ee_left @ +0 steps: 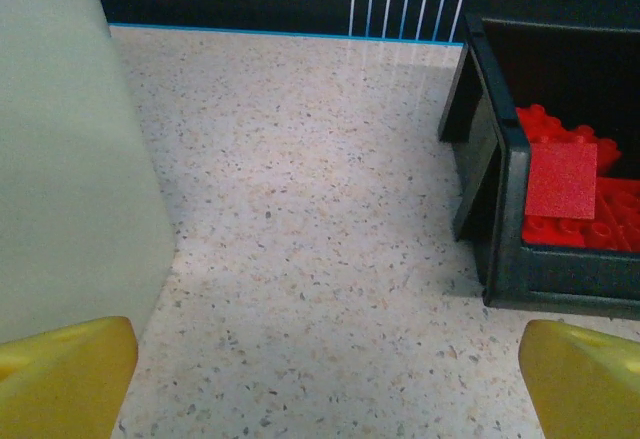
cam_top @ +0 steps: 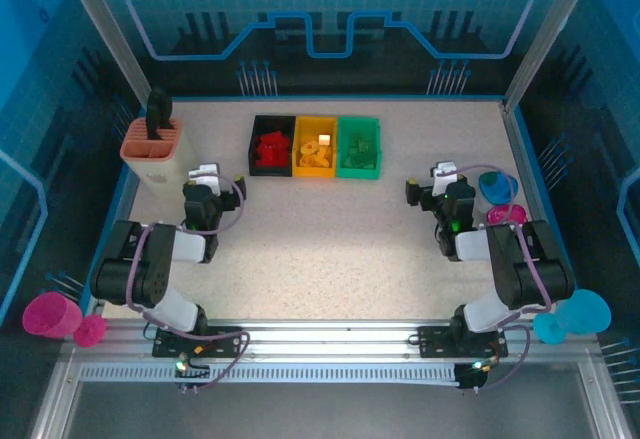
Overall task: Sort the legos into containers by color
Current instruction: Reset both arms
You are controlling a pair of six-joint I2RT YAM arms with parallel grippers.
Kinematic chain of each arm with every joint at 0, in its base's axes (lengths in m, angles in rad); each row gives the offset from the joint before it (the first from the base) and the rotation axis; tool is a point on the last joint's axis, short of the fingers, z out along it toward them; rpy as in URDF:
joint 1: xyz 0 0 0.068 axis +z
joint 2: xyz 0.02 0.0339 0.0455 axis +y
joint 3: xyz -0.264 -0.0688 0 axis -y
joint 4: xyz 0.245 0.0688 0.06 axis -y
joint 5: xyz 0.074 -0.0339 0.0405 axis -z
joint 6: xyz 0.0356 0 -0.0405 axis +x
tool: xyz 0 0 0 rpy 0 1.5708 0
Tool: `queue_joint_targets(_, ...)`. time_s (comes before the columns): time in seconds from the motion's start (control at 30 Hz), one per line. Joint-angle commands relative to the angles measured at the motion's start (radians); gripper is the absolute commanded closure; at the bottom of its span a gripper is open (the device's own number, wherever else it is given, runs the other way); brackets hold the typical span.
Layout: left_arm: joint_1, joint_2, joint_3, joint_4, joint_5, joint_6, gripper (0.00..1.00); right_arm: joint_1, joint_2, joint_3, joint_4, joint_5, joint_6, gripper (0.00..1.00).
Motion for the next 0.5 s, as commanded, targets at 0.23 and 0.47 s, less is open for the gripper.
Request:
queue_joint_targets(0.23,0.001,-0.016,0.009,-0.019,0.040,-0.018,0.01,-0.001,-0.011,0.006,-0.008,-0.013,-0.018,0.00)
queue_joint_targets(0.47,0.002,-0.015,0.015,-0.028,0.065,-0.007,0.01,0.000,-0.010,0.007,-0.008,-0.013,-0.019,0.00)
